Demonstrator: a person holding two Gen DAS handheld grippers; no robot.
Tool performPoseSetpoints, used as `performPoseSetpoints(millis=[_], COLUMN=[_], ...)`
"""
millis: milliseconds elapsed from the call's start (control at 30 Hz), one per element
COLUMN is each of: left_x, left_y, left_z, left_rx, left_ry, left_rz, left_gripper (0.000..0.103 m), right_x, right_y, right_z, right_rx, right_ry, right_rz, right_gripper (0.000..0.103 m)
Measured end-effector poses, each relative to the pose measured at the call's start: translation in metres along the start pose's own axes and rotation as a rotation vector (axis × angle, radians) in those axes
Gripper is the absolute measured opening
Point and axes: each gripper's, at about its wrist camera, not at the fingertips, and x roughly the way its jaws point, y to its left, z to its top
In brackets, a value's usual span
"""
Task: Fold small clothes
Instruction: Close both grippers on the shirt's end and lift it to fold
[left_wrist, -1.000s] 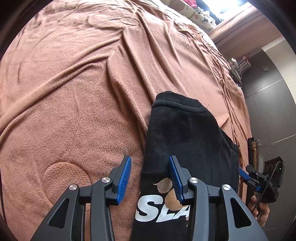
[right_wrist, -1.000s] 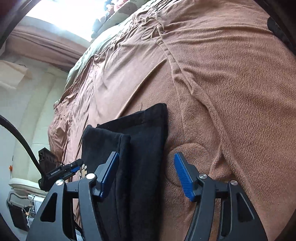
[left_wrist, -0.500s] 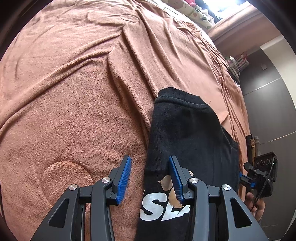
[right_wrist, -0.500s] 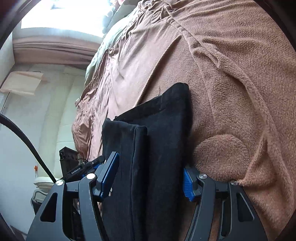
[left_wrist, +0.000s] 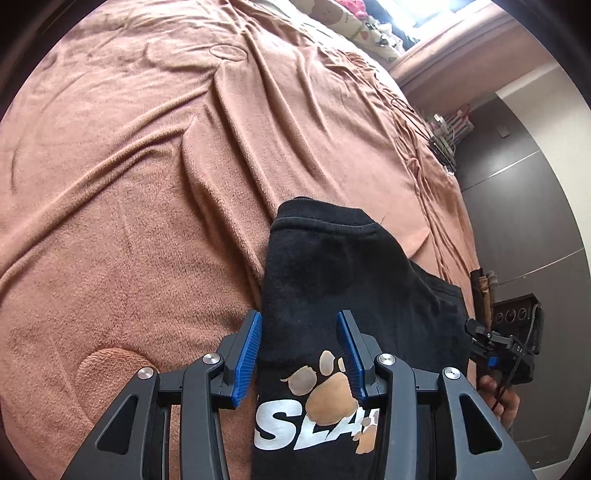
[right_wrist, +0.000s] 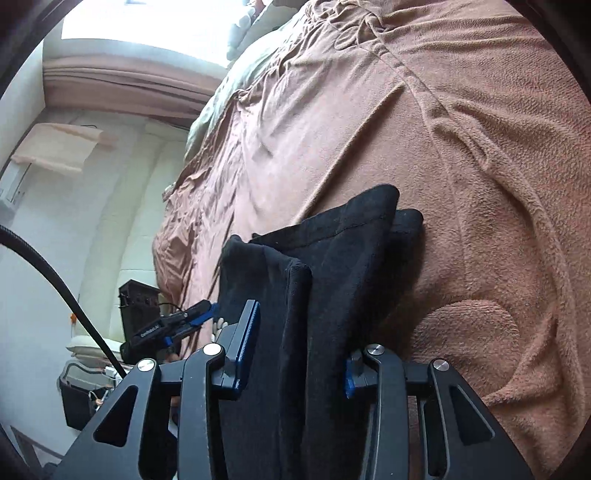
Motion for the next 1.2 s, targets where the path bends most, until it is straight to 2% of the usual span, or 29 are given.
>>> performPoseSetpoints(millis=[100, 167, 333, 500, 600, 633, 667, 733, 900, 1033, 1133, 1200], left_x=[0.002, 0.003, 0.008, 0.015, 0.017, 0.016, 0.017, 0.016, 0.026, 0.033, 0.038, 0.038], left_y=[0.004, 0.01, 0.023, 0.02, 0.011, 0.009, 0.007, 0.006, 0.012, 0.019, 0.025, 0.023], left_z=[0.002, 0.003, 0.003, 0.008, 0.011, 0.012, 0.014, 0.015, 0.022, 0.021, 0.02, 0.021], left_rx=[-0.013, -0.024, -0.052, -0.044, -0.02, -0.014, -0.011, -0.013, -0.03, -0.057, -0.079, -0.079], left_ry=[0.007, 0.007, 0.018, 0.026, 0.033, 0.03, 0.027, 0.02, 0.033, 0.04, 0.05, 0.054], left_rz=[0.012, 0.026, -0.001, -0.04, -0.075, -0.086, -0.094, -0.098, -0.081, -0.109, -0.131, -0.132], left_gripper=[0.044, 0.044, 0.044, 0.043, 0.037, 0.037, 0.037, 0.037, 0.037, 0.034, 0.027, 0.018], right_x=[0.0, 0.001, 0.009, 0.023, 0.02, 0.017, 0.015, 0.014, 0.008, 0.012, 0.019, 0.021], right_y=[-0.01, -0.012, -0.012, -0.006, -0.006, -0.008, -0.01, -0.008, -0.002, -0.006, -0.006, -0.001], right_z=[-0.001, -0.002, -0.005, 0.002, 0.007, 0.005, 0.004, 0.003, -0.003, -0.004, -0.002, -0.002], right_rx=[0.017, 0.021, -0.006, -0.044, -0.044, -0.038, -0.032, -0.031, -0.052, -0.041, -0.008, -0.013], right_ry=[0.025, 0.033, 0.06, 0.076, 0.075, 0.072, 0.071, 0.062, 0.035, 0.055, 0.059, 0.05], right_rz=[-0.044, -0.043, -0.021, -0.02, -0.044, -0.05, -0.053, -0.032, -0.008, -0.043, -0.053, -0.062], right_gripper=[0.045, 0.049, 0.05, 0.05, 0.033, 0.022, 0.017, 0.014, 0.013, 0.017, 0.017, 0.018])
